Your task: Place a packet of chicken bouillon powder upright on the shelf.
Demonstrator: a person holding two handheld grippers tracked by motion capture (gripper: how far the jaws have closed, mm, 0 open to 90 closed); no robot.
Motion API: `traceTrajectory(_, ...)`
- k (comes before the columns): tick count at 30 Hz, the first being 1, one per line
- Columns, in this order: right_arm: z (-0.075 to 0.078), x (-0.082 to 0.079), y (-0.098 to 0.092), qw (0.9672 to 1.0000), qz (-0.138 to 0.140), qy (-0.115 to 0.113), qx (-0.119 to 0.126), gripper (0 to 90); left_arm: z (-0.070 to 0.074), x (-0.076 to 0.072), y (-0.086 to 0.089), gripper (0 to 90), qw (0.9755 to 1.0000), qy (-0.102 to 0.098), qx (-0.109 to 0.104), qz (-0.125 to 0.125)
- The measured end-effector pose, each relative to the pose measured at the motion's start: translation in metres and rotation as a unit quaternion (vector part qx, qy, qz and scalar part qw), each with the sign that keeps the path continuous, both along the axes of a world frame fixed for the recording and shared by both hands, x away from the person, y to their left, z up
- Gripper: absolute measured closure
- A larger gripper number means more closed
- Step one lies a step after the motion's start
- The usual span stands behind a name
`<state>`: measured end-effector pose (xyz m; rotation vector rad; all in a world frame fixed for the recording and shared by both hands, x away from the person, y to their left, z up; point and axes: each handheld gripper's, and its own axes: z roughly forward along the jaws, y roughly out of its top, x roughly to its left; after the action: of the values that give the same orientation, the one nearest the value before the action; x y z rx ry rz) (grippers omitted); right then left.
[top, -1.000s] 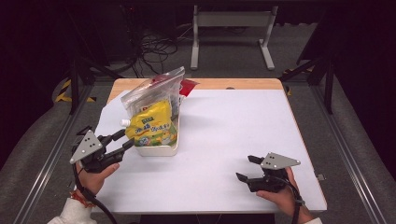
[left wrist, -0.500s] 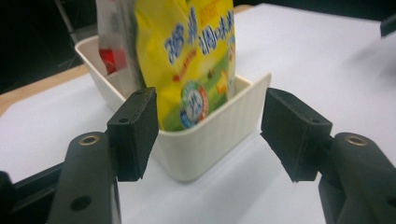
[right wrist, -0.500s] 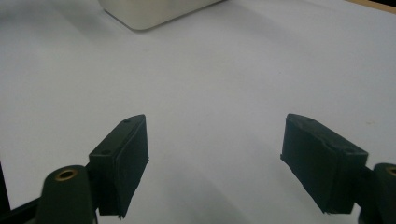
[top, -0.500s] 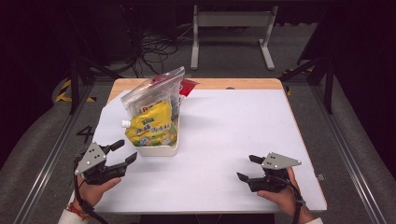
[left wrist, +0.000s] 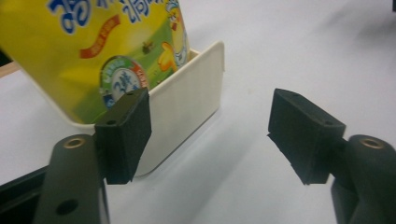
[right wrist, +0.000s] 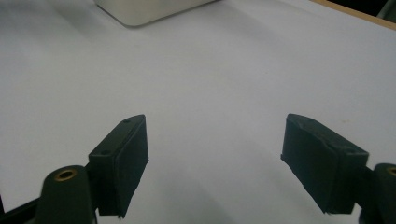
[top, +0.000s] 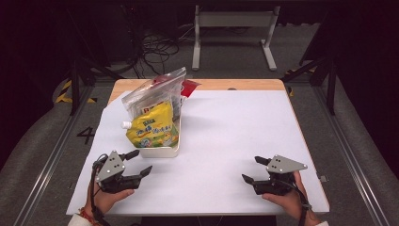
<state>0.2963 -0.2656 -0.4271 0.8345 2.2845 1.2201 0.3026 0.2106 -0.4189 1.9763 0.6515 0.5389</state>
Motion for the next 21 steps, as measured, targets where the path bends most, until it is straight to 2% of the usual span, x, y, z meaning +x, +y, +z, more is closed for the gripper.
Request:
traceTrajectory(2,0.0,-0.002,-0.003,1.0,-0.003,-0.001,-0.002,21.6,-0.001,-0.001,-0.005,28.8,1.0,0.0,0.009,0.003)
traceTrajectory(6,0.002,-0.007,-0.01,0.9999,-0.009,-0.008,-0.002,21.4,-0.006,0.0,-0.012,25.5,0.9999,0.012,0.009,-0.007)
traceTrajectory(10,0.002,-0.011,-0.016,0.9998,-0.018,-0.006,0.002,21.4,-0.011,0.0,-0.023,22.7,0.9994,0.02,0.021,-0.02)
traceTrajectory(14,-0.001,-0.015,-0.021,0.9996,-0.026,-0.008,-0.012,21.2,-0.016,0.001,-0.036,19.1,0.9984,0.028,0.031,-0.037)
traceTrajectory(19,-0.005,-0.018,-0.028,0.999,-0.039,-0.008,-0.022,17.7,-0.025,0.004,-0.054,14.6,0.9955,0.042,0.059,-0.061)
traceTrajectory(20,-0.007,-0.015,-0.03,0.9989,-0.045,0.005,-0.016,14.2,-0.029,0.003,-0.061,11.2,0.9935,0.047,0.072,-0.075)
traceTrajectory(21,-0.007,-0.014,-0.031,0.9987,-0.048,0.005,-0.018,13.0,-0.03,0.003,-0.063,9.2,0.9928,0.048,0.074,-0.081)
